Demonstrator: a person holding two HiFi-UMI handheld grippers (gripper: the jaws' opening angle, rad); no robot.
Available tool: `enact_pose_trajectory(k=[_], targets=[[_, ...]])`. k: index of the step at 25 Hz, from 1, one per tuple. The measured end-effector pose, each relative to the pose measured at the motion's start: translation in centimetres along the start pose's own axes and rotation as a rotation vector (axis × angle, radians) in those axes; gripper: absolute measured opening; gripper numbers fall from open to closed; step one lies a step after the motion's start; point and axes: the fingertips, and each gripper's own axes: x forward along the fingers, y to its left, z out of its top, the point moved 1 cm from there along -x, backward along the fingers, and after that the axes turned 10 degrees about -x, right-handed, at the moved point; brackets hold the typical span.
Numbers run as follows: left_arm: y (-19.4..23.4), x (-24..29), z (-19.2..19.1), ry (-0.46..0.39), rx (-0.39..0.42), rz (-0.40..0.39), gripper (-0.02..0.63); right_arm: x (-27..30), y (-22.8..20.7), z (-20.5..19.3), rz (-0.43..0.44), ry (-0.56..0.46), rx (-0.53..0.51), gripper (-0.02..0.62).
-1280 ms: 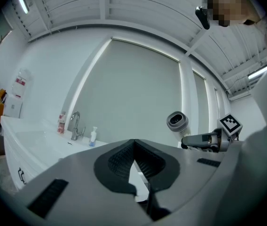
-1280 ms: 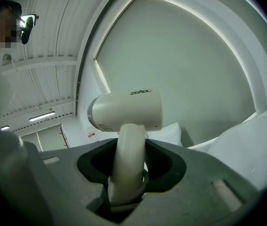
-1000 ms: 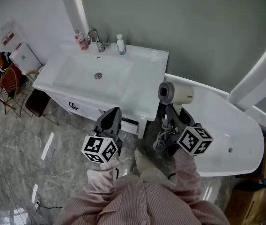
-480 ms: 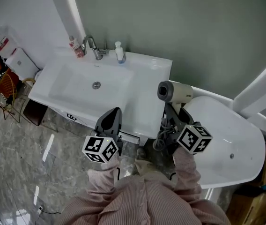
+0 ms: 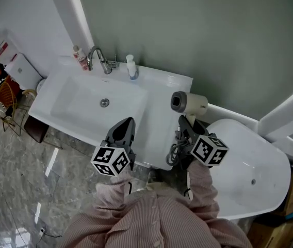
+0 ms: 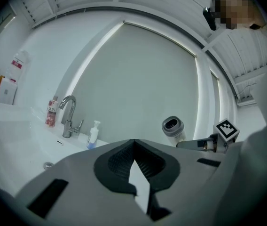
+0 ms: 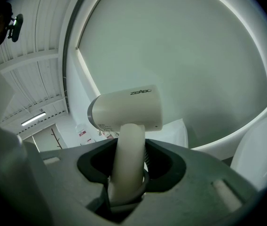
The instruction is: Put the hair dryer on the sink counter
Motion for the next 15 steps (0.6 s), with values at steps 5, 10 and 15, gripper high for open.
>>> enact_pose_trajectory(k=[5, 10, 15], targets=[[0.9, 2.4, -0.1, 0.011, -0.013, 0.009, -0.003, 2.7, -1.6, -0.1, 0.003, 0.035, 0.008, 0.164], [2.2, 3.9, -0.7, 0.031, -0.039, 0.024, -0.003, 5.1, -2.5, -0.7, 0.01, 0.068, 0.018, 0.164], [3.6, 5.5, -1.8, 0.071, -0.066, 0.039, -0.003, 7.6, -3.6, -1.7, -0.001, 0.113, 0.031, 0.164]])
